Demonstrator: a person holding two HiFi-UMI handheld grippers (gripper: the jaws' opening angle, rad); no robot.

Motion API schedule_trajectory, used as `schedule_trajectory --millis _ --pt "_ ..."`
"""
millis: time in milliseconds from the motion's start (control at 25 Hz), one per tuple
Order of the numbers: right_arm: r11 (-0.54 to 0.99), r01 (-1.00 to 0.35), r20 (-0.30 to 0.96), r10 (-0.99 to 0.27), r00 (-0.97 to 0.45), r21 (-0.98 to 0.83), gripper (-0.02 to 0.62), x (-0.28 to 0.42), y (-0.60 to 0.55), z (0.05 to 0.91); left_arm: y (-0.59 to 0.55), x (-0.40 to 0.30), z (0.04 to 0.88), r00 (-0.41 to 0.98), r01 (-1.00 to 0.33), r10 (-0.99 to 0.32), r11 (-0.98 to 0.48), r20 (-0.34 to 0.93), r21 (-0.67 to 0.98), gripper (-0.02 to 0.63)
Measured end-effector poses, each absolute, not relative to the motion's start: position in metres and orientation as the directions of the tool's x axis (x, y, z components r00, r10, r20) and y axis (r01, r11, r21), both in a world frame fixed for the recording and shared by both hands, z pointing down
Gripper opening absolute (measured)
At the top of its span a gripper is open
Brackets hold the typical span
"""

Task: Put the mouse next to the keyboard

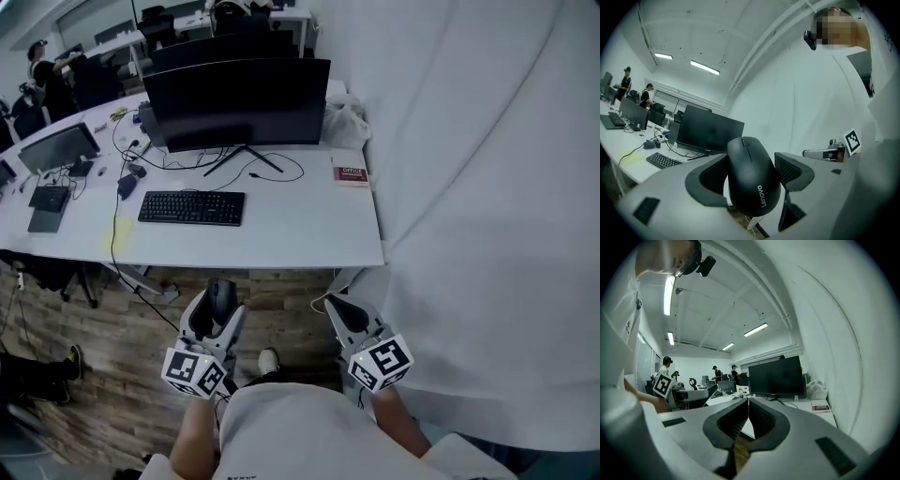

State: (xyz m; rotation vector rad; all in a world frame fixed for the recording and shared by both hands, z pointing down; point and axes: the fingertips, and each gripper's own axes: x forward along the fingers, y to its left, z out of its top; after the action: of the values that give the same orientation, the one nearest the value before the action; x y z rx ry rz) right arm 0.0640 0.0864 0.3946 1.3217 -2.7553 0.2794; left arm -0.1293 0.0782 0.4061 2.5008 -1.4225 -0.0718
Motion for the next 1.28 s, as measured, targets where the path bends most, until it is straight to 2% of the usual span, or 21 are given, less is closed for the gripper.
schedule_trajectory --millis 640,1280 --pt "0.569 -0.813 0.147 -0.800 -0.582 -0.124 0.020 0.007 0.007 0.394 -0.008 -0.183 0.417 0.568 -0.805 -0.817 -0.528 0.095 0.270 0.321" --pt "0.542 -0.832 0.175 -0.813 -0.555 -0.121 0.019 -0.015 -0.017 0.399 -0.036 -0.209 0.429 0.586 -0.790 -0.805 -0.541 0.093 0.289 0.322"
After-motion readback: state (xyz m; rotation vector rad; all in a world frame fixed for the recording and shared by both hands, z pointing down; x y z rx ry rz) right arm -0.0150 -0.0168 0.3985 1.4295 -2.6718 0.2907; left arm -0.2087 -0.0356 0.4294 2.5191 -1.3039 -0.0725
